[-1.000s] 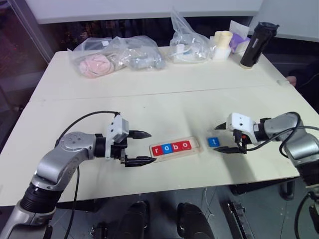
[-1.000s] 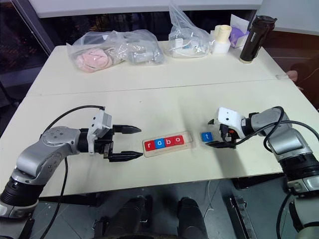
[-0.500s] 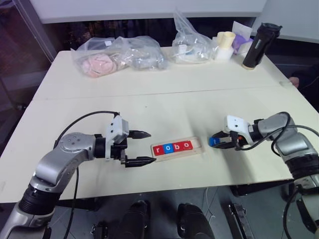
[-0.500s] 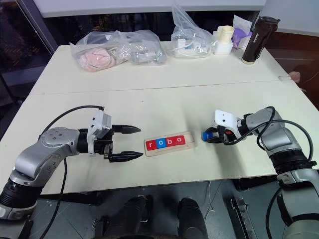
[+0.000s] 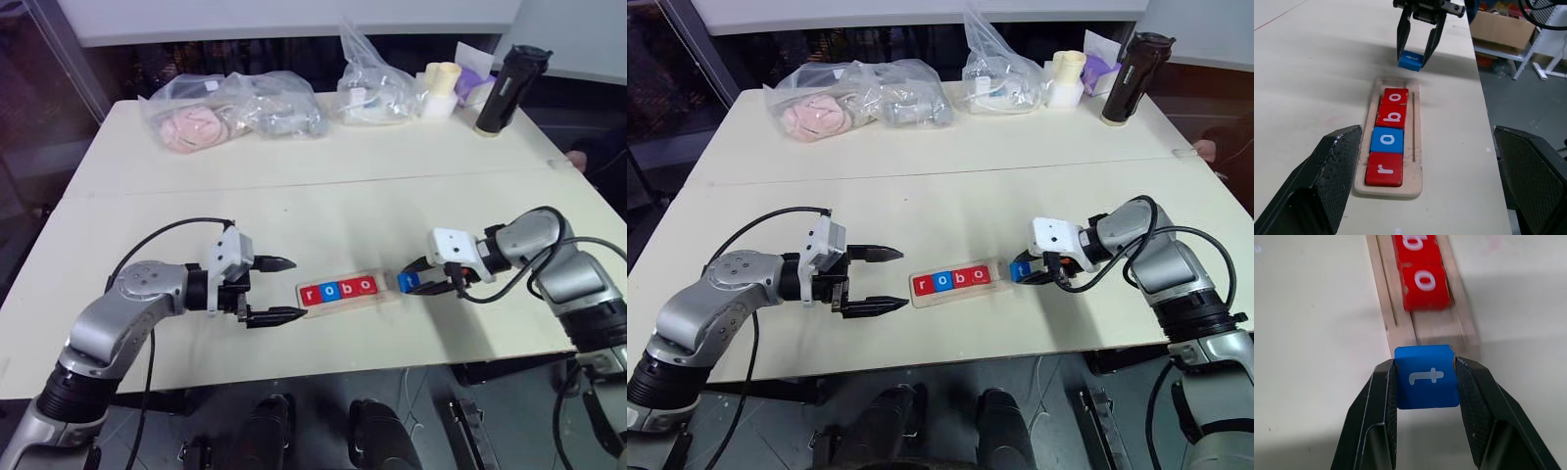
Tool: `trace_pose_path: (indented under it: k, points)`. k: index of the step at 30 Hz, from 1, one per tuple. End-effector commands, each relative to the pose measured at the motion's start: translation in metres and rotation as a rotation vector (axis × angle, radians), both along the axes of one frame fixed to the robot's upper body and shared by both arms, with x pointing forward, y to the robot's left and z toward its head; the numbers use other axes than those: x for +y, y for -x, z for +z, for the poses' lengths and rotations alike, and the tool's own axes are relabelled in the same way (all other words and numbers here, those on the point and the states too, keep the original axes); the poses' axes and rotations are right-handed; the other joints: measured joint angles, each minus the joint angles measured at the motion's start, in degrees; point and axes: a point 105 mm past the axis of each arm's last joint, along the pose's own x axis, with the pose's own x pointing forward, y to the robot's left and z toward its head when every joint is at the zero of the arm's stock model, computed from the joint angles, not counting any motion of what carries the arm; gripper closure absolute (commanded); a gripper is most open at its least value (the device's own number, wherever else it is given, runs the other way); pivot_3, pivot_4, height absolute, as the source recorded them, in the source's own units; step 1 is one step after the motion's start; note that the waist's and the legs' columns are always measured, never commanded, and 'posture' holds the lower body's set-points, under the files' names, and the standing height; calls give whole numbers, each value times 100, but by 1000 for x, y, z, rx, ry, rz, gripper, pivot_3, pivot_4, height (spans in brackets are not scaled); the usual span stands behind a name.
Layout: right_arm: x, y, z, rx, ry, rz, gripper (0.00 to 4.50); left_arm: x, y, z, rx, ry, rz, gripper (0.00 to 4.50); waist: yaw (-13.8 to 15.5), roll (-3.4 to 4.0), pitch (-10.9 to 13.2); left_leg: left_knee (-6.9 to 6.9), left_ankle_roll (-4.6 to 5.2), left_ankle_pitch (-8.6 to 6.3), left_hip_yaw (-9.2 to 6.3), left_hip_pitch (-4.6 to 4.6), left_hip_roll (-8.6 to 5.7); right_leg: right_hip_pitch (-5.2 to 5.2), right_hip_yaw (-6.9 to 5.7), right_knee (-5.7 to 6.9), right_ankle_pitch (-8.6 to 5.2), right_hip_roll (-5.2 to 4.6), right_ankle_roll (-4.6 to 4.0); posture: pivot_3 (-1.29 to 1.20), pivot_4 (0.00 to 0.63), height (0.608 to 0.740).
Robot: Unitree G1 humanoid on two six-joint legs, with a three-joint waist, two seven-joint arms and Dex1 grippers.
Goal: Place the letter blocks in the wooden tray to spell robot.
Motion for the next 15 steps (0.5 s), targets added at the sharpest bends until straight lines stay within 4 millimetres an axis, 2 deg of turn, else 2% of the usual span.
trace_pose_path:
  k: [1,15]
  points:
    - [8,-3,4,-26,-6,25,3354,0,3,9,-38,11,-8,0,-4,0,0,0,0,0,0,0,0,0,0,0,0,0,0,0,150,725]
    - [27,-9,1,-16,-25,51,3354,1,6,8,-36,11,5,0,-6,0,0,1,-1,1,0,0,0,-1,1,3,1,2,1,0,150,725]
